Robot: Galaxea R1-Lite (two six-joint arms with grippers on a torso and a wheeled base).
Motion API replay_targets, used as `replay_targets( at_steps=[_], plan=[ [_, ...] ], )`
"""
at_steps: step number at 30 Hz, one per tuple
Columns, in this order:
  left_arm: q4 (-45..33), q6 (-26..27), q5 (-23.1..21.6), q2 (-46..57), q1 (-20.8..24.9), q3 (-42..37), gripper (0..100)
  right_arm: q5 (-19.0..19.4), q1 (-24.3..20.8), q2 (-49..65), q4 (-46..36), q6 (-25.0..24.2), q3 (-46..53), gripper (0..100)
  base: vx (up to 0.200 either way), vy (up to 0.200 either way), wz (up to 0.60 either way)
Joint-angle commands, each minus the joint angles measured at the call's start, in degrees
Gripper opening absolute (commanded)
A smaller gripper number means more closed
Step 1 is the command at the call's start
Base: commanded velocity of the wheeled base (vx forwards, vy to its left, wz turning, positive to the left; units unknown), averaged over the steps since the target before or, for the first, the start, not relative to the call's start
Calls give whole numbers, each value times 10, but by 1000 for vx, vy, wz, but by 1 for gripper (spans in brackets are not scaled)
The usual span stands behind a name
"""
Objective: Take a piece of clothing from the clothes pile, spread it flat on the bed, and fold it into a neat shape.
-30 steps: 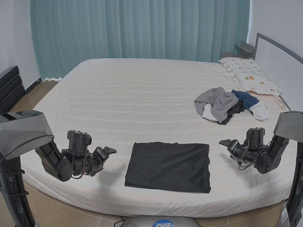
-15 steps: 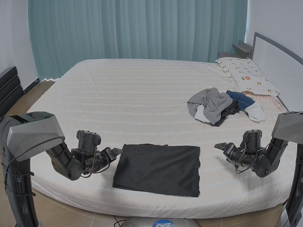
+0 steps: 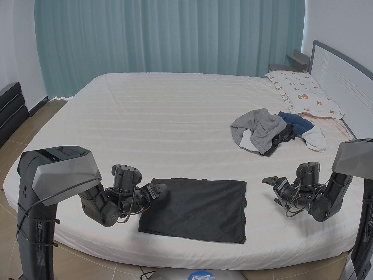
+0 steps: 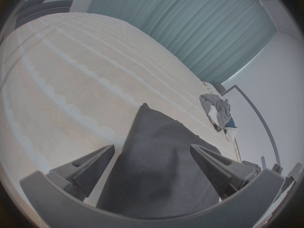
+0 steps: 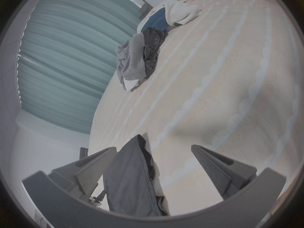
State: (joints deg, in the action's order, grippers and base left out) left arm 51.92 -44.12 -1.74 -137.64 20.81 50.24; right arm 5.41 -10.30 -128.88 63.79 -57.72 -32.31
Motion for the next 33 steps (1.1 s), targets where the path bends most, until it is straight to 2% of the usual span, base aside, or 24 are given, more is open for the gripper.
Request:
replay_targets(
  at_steps=[1,15,16,33],
  plan=[
    [0,-1,0,-11,3,5,100,1,-2,-3,1,0,0,100,0,0,0],
    [3,-2,1,-11,9,4,100,0,-5,-8,2,0,-4,100,0,0,0],
    [3,-2,3,-11,9,3,0,1,-5,-8,2,0,-4,100,0,0,0],
    [3,-18,57,-10,11,-4,0,0,-5,-8,2,0,-2,100,0,0,0]
  ],
)
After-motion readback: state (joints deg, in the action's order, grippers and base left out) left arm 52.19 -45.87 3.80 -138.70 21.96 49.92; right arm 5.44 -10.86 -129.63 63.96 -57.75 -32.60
